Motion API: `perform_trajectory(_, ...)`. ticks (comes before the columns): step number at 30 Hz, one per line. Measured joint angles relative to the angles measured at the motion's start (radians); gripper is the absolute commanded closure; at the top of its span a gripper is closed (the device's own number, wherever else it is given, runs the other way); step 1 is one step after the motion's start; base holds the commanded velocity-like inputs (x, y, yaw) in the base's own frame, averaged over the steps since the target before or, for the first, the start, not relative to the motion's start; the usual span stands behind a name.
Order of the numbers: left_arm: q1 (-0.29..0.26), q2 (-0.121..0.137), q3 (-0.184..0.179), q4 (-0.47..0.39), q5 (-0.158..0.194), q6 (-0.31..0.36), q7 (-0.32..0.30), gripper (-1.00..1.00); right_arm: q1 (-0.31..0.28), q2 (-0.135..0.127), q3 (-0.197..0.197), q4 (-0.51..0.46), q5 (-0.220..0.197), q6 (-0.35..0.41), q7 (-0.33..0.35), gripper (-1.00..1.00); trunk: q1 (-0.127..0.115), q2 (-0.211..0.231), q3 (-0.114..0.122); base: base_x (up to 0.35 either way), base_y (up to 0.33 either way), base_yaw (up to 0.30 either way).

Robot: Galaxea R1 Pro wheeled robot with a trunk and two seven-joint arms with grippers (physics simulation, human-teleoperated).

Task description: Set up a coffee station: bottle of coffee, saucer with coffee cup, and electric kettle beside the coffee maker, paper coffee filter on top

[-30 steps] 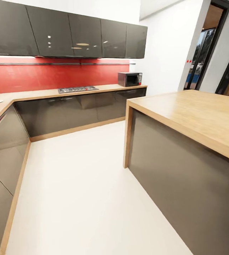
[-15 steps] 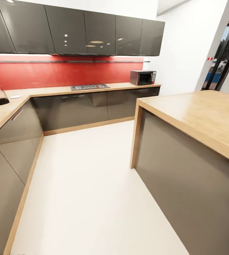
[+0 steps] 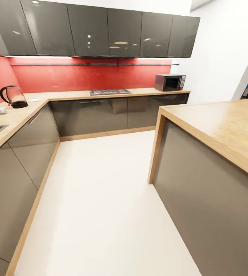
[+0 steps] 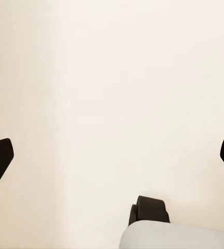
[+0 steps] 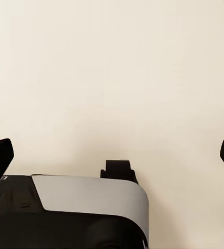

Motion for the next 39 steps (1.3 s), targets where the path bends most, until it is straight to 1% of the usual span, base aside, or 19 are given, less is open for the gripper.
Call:
perform_trajectory(8,0.000,0.000,0.000,0.000,-0.001,0.000,0.001,-1.00,0.000,0.000,0.000,0.000,0.000,0.000,0.000,-1.00,0.000,0.000,-0.008,0.000,-0.003,0.233)
perform_trajectory(39,0.000,0.001,0.002,0.000,0.001,0.000,0.001,-1.00,0.000,0.000,0.001,0.000,0.000,-0.001,0.000,-1.00,-0.119,0.217,0.061,0.000,0.000,0.236)
